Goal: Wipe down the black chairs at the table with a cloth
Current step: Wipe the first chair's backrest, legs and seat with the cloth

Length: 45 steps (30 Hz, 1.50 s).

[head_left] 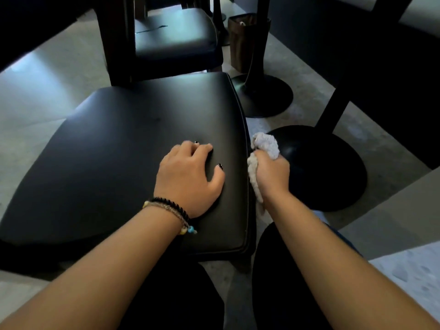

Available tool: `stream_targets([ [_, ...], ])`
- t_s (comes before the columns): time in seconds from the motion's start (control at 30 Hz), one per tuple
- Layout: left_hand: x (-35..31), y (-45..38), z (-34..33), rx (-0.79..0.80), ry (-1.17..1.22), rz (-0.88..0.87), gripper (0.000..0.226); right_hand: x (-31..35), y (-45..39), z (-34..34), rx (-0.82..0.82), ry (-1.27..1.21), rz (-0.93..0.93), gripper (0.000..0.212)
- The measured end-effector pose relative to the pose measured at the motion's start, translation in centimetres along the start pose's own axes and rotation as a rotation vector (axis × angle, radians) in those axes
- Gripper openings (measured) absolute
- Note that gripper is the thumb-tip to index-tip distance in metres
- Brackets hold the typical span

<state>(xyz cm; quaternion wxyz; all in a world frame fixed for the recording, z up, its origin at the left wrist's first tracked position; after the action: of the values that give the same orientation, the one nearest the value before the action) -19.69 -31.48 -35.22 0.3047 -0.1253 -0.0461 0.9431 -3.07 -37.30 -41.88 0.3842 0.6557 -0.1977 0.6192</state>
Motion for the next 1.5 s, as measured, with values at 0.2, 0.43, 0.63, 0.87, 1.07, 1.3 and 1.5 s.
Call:
stream_targets([
  [0.2,-0.5,-6.3,-0.2,-0.014,0.031,-0.059,0.048,-1.6,5.0,0.4,-0.071,-0.082,0.118,0.058],
  [0.43,0.9,-7.2,-2.2,0.025,0.160,-0.022,0.067,0.4,-0.1,-0.7,0.085,-0.023,0.243,0.038],
  [0.63,0.7,-7.2,-2.3,0.014,0.131,-0.019,0.064,3.4,-7.7,-3.3,0.075,0.010,0.274,0.023],
  [0.87,0.6,-7.0,-2.2,-0.001,0.153,-0.019,0.066,7.7,-18.9,-8.8,0.210,0.187,0.262,0.014],
  [1.07,0.5,-6.9,-2.2,0.006,0.176,-0.029,0.067,10.0,-25.0,-12.1,0.328,0.107,0.268,0.025],
  [1.3,0.9,-7.3,-2.3,-0.014,0.184,-0.024,0.067,9.5,-26.1,-13.2,0.352,-0.094,0.060,0.001],
  [1.5,1.2,-7.4,-2.4,-0.004,0.160,-0.010,0.063,6.3,-19.6,-8.6,0.312,-0.006,0.176,0.011],
])
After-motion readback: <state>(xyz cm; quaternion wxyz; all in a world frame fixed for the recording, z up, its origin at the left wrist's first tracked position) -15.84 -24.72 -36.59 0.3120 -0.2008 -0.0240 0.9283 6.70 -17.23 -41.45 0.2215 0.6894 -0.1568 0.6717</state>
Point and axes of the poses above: each hand's wrist, its own y-axis away from the middle knuckle, its own z-axis out of the back of the hand, x = y × z, the point moved 6 cm from there along -y, towards the middle knuckle, and after that the axes turned 4 degrees about x, right-handed, at the moved point
